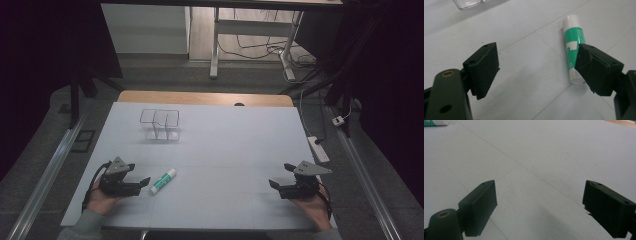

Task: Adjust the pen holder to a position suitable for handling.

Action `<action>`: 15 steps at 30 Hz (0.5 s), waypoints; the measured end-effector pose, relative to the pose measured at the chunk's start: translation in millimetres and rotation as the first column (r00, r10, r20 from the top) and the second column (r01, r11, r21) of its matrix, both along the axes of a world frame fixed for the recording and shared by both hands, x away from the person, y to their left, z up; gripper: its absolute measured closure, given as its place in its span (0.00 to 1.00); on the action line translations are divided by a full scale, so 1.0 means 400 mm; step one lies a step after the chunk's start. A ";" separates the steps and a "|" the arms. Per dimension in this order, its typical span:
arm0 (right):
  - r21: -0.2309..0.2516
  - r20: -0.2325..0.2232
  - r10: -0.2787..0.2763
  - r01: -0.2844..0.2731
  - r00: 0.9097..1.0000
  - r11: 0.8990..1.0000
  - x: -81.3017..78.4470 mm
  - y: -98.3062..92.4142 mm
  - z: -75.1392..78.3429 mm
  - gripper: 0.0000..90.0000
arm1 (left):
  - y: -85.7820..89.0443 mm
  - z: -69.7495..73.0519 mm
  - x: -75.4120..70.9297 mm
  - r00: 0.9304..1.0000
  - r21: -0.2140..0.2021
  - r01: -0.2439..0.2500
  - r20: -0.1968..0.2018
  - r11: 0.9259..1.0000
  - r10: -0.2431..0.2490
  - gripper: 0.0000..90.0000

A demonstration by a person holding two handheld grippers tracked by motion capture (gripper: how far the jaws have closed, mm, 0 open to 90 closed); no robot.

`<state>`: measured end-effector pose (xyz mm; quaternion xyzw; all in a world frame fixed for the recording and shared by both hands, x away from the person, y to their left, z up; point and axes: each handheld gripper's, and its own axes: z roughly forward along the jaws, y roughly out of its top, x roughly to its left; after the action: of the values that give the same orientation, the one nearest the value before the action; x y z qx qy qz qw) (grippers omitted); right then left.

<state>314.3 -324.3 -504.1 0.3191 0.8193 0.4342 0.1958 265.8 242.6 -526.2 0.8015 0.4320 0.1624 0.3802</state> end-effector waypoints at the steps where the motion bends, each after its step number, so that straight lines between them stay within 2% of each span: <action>1: 0.007 0.007 -0.006 0.006 1.000 1.000 0.000 -0.002 0.001 0.14 | 0.000 0.000 -0.001 1.000 0.003 0.000 0.001 1.000 0.000 0.21; 15: 0.015 -0.006 -0.012 0.012 1.000 1.000 0.002 -0.007 -0.003 0.14 | 0.000 0.001 -0.003 1.000 0.009 0.003 0.005 1.000 -0.003 0.22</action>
<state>315.0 -327.1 -505.4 0.3267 0.8148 0.4381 0.1934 264.5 242.4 -526.0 0.8034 0.4292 0.1660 0.3778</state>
